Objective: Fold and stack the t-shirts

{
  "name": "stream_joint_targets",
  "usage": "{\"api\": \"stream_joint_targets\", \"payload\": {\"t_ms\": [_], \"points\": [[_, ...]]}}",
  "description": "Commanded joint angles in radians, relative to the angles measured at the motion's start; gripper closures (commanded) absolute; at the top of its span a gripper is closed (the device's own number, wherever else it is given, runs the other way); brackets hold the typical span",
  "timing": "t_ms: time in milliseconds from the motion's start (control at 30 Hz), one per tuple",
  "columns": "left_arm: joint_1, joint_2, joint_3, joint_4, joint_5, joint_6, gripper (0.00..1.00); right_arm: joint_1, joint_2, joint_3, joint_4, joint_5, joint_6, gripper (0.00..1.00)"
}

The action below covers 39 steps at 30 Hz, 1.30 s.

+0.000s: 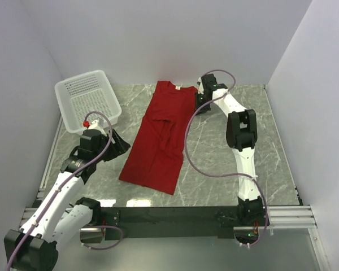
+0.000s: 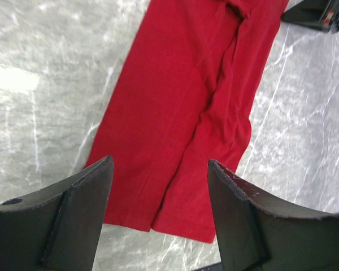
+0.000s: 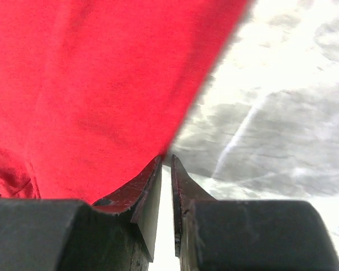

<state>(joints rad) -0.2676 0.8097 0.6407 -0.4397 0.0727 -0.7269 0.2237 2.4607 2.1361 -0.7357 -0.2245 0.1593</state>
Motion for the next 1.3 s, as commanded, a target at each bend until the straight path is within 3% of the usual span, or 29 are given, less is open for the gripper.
{"api": "stream_joint_targets", "payload": {"t_ms": [0, 100, 267, 400, 567, 667, 800, 933, 1067, 1267], "points": [[0.004, 0.023, -0.019, 0.015, 0.077, -0.002, 0.27, -0.02, -0.006, 0.016, -0.053, 0.022, 0.002, 0.8], [0.004, 0.046, -0.029, 0.016, 0.102, 0.006, 0.27, -0.032, -0.019, 0.016, -0.042, -0.048, -0.015, 0.79], [0.004, 0.051, -0.03, 0.001, 0.075, 0.0, 0.27, -0.041, -0.078, 0.028, -0.019, -0.234, -0.064, 0.68], [0.004, 0.065, -0.023, -0.039, 0.012, -0.038, 0.27, -0.043, -0.231, -0.039, 0.021, -0.338, -0.15, 0.62], [0.004, 0.137, -0.032, -0.085, -0.04, -0.156, 0.31, -0.017, -0.425, -0.275, -0.036, -0.611, -0.513, 0.55], [0.004, 0.184, -0.042, -0.09, -0.04, -0.192, 0.36, 0.063, -0.552, -0.471, -0.145, -0.656, -0.794, 0.54], [0.004, 0.232, -0.049, -0.094, -0.053, -0.203, 0.4, 0.25, -0.818, -0.904, -0.061, -0.597, -1.065, 0.49], [0.005, 0.266, -0.038, -0.142, -0.07, -0.209, 0.41, 0.46, -0.974, -1.134, 0.071, -0.459, -1.098, 0.47], [0.004, 0.289, -0.042, -0.172, -0.097, -0.232, 0.41, 0.65, -0.987, -1.229, 0.218, -0.278, -0.947, 0.47], [0.004, 0.29, -0.058, -0.174, -0.109, -0.247, 0.42, 0.782, -0.915, -1.24, 0.329, -0.155, -0.844, 0.47]]}}
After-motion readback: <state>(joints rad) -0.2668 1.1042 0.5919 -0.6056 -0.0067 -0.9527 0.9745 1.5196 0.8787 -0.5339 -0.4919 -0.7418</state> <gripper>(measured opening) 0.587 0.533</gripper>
